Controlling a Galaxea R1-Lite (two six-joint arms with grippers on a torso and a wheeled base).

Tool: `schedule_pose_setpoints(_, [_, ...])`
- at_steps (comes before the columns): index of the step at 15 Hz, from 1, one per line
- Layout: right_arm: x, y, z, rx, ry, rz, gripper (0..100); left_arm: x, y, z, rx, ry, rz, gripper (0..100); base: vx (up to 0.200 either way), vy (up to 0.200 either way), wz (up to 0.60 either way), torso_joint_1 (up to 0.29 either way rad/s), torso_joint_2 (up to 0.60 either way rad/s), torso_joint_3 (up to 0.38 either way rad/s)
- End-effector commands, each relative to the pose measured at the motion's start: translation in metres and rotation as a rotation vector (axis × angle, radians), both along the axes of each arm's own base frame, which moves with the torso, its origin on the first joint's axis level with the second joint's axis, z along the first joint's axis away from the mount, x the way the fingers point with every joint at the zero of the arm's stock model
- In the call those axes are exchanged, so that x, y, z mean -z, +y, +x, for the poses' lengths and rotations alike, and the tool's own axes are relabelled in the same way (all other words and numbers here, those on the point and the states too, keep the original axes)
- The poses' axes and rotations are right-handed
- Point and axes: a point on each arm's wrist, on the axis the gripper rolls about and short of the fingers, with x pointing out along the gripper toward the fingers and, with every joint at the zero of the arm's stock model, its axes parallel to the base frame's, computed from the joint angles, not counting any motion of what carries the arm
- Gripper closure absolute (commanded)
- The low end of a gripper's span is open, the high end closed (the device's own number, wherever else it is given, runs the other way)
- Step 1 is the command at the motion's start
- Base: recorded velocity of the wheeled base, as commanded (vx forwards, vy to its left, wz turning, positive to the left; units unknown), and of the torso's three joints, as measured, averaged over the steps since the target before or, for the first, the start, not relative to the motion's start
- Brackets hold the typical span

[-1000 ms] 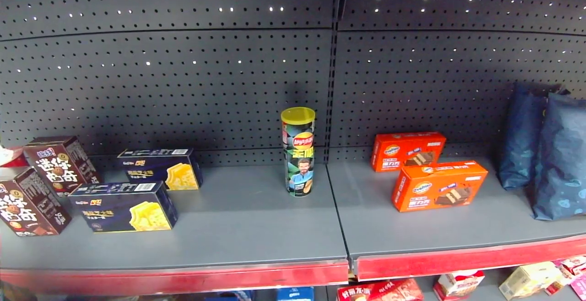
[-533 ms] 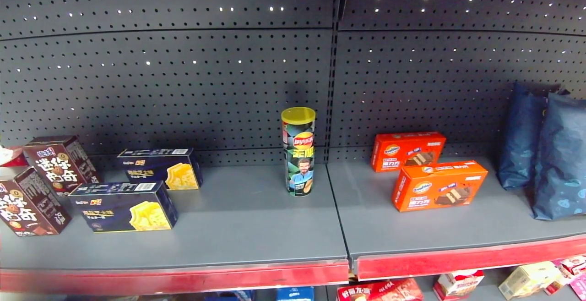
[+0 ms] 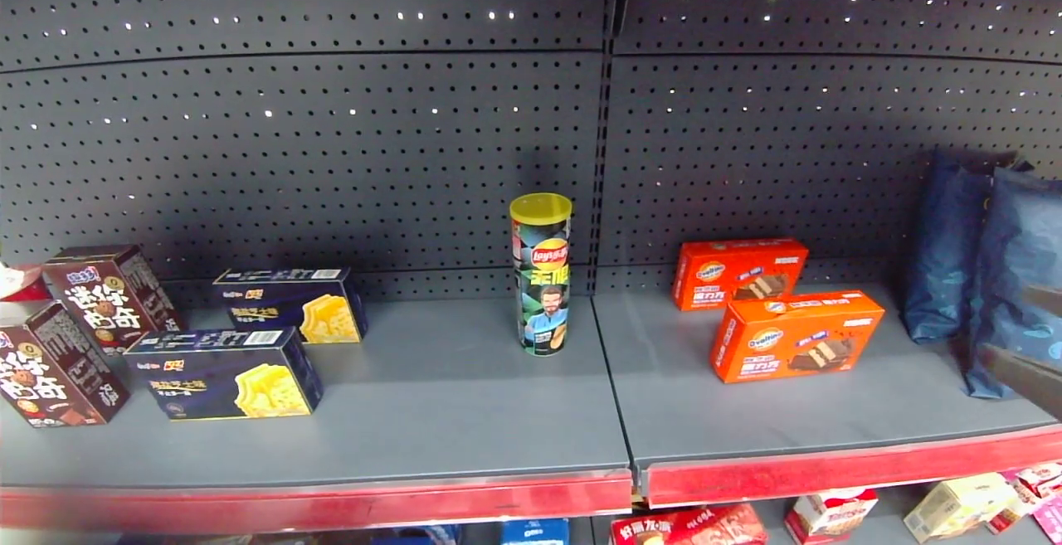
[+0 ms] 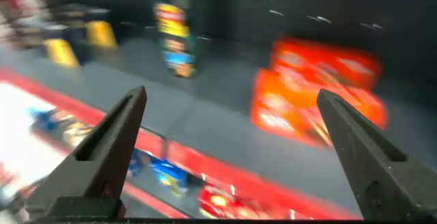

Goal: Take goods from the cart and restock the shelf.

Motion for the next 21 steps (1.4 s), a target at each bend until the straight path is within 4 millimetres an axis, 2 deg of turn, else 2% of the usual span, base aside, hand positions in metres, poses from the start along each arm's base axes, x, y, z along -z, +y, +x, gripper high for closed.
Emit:
schedule_pose_setpoints(1, [0.003, 0.038, 0.075, -0.136, 0.067, -0.091, 0, 0.000, 0.000, -0.004, 0.001, -0.022, -0.002, 100, 0.000, 0.000, 0.00, 0.000, 0.00, 0.000])
schedule_pose_setpoints(2, [0.009, 0.042, 0.091, -0.180, 0.072, -0.108, 0, 0.000, 0.000, -0.004, 0.001, -0.024, -0.002, 100, 0.000, 0.000, 0.00, 0.000, 0.00, 0.000])
schedule_pose_setpoints(3, [0.016, 0.049, 0.122, -0.221, 0.062, -0.145, 0, 0.000, 0.000, -0.004, 0.001, -0.024, -0.002, 100, 0.000, 0.000, 0.00, 0.000, 0.00, 0.000])
schedule_pose_setpoints(4, [0.018, 0.052, 0.130, -0.240, 0.053, -0.156, 0, 0.000, 0.000, -0.004, 0.001, -0.025, -0.002, 100, 0.000, 0.000, 0.00, 0.000, 0.00, 0.000])
schedule_pose_setpoints(5, [0.019, 0.060, 0.151, -0.293, 0.040, -0.170, 0, 0.002, 0.000, -0.004, 0.003, -0.025, -0.002, 100, 0.000, 0.000, 0.00, 0.000, 0.00, 0.000])
schedule_pose_setpoints(7, [0.019, 0.070, 0.168, -0.344, 0.040, -0.166, 0, 0.004, 0.000, -0.006, 0.004, -0.021, -0.001, 100, 0.000, 0.000, 0.00, 0.000, 0.00, 0.000])
schedule_pose_setpoints(9, [0.022, 0.084, 0.180, -0.396, 0.044, -0.167, 0, 0.011, 0.001, -0.010, 0.009, -0.004, -0.001, 100, 0.000, 0.000, 0.00, 0.000, 0.00, 0.000])
schedule_pose_setpoints(12, [0.028, 0.102, 0.186, -0.445, 0.057, -0.203, 0, 0.017, 0.001, -0.015, 0.011, 0.011, -0.010, 100, 0.000, 0.000, 0.00, 0.000, 0.00, 0.000])
schedule_pose_setpoints(15, [0.040, 0.112, 0.200, -0.461, 0.078, -0.216, 0, 0.019, 0.001, -0.014, 0.011, 0.019, -0.010, 100, 0.000, 0.000, 0.00, 0.000, 0.00, 0.000])
schedule_pose_setpoints(21, [0.048, 0.133, 0.225, -0.468, 0.077, -0.214, 0, 0.022, 0.001, -0.013, 0.008, 0.030, -0.010, 100, 0.000, 0.000, 0.00, 0.000, 0.00, 0.000])
